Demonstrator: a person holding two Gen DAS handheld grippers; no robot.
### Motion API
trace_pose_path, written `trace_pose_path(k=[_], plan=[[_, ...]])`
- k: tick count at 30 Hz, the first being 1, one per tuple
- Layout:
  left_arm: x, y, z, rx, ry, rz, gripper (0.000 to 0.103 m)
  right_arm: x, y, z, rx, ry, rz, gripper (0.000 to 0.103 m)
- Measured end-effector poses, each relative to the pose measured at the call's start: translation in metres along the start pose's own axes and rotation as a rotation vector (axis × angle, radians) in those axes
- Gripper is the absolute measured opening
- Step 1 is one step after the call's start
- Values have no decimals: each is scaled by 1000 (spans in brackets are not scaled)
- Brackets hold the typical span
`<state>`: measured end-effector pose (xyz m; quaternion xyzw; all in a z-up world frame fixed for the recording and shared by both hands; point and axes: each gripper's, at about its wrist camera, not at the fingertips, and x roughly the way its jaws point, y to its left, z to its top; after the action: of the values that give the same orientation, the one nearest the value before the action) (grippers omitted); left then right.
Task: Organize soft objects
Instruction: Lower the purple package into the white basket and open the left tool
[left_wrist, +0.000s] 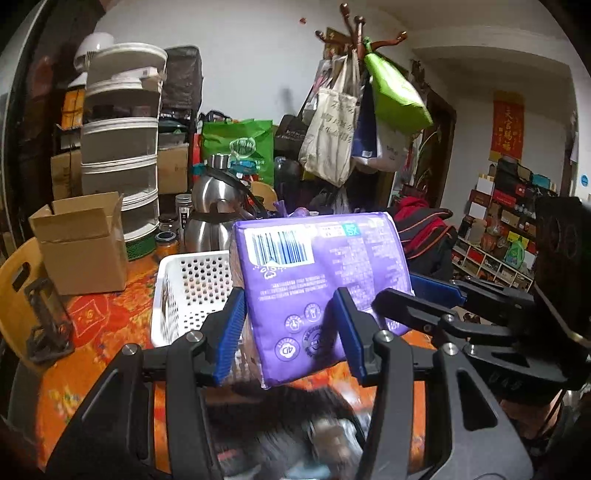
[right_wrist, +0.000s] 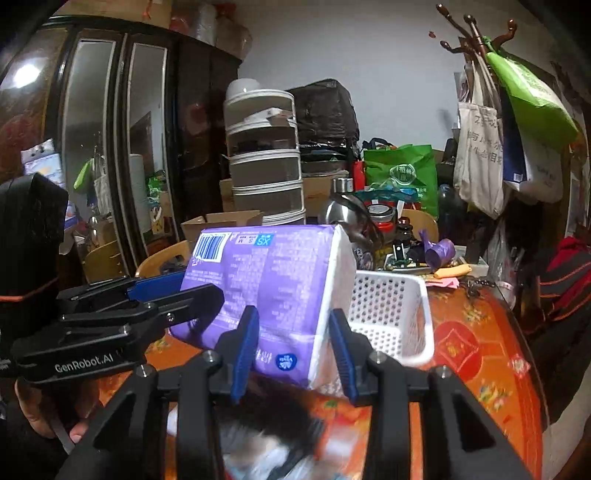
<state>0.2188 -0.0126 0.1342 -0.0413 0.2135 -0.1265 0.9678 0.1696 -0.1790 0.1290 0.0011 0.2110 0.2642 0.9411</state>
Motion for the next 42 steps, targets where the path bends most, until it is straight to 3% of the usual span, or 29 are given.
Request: trace_pose_path(k=[9, 17, 21, 27, 30, 31, 33, 42], plan=[[102, 39, 40, -61, 128, 28, 46, 86, -45, 31, 47, 91, 8, 38], [188, 78, 29, -166, 290, 38, 46, 163, -75, 23, 82, 242, 8, 38], [212, 89, 24, -205, 330, 52, 46, 186, -85, 16, 119, 284, 24, 38], [234, 100, 12, -242, 370, 64, 46, 207, -89, 13, 103, 334, -1, 38], [234, 104, 6, -224, 368, 119, 51, 217, -89, 10, 68, 381, -45, 39], [231, 105, 5, -219, 358, 133, 57, 217, -90, 8, 57, 385, -81, 41], [226, 107, 5, -220, 344, 135, 68, 214, -97, 7, 91, 374, -86, 65], [204, 101, 6, -206, 329, 121, 76, 198, -108, 5, 133, 358, -96, 66]])
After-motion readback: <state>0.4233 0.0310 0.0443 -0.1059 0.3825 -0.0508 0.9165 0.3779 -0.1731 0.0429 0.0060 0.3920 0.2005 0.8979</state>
